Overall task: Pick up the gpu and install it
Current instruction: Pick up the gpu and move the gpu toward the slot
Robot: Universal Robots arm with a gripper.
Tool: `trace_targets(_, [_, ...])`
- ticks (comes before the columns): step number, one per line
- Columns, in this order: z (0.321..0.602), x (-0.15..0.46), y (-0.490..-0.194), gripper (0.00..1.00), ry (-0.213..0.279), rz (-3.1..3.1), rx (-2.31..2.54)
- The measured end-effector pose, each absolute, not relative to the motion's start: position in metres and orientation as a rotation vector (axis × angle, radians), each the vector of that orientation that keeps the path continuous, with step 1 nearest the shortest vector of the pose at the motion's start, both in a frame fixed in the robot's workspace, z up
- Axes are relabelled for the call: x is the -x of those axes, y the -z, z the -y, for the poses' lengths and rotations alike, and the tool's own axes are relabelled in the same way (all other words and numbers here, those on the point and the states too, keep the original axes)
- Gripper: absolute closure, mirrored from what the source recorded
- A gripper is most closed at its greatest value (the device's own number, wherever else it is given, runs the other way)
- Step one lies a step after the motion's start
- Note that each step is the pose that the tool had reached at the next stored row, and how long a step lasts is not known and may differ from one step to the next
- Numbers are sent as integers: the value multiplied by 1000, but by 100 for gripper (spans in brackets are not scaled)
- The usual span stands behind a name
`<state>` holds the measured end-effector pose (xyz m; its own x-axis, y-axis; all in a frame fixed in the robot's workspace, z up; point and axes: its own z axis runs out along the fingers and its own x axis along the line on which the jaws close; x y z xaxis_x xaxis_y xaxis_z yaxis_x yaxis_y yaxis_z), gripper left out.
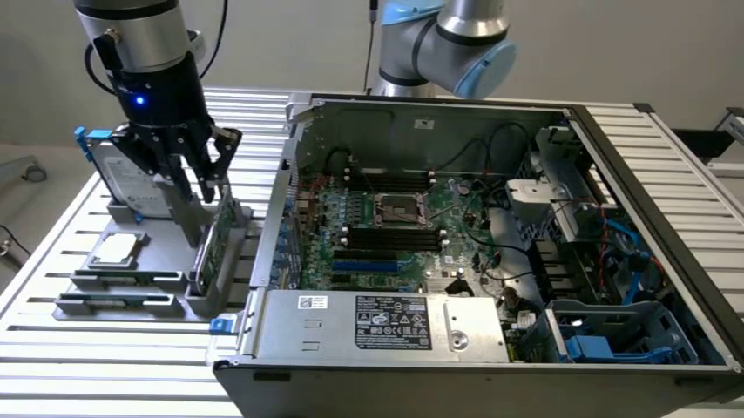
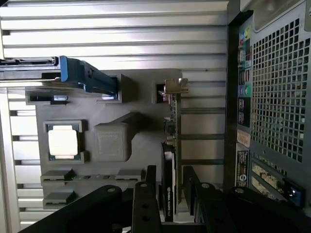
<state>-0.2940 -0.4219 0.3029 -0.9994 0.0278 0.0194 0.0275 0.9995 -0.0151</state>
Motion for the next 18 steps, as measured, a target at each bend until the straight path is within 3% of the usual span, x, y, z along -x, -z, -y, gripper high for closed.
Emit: trace_targets(18, [429,294,-270,64,-23,3122,42])
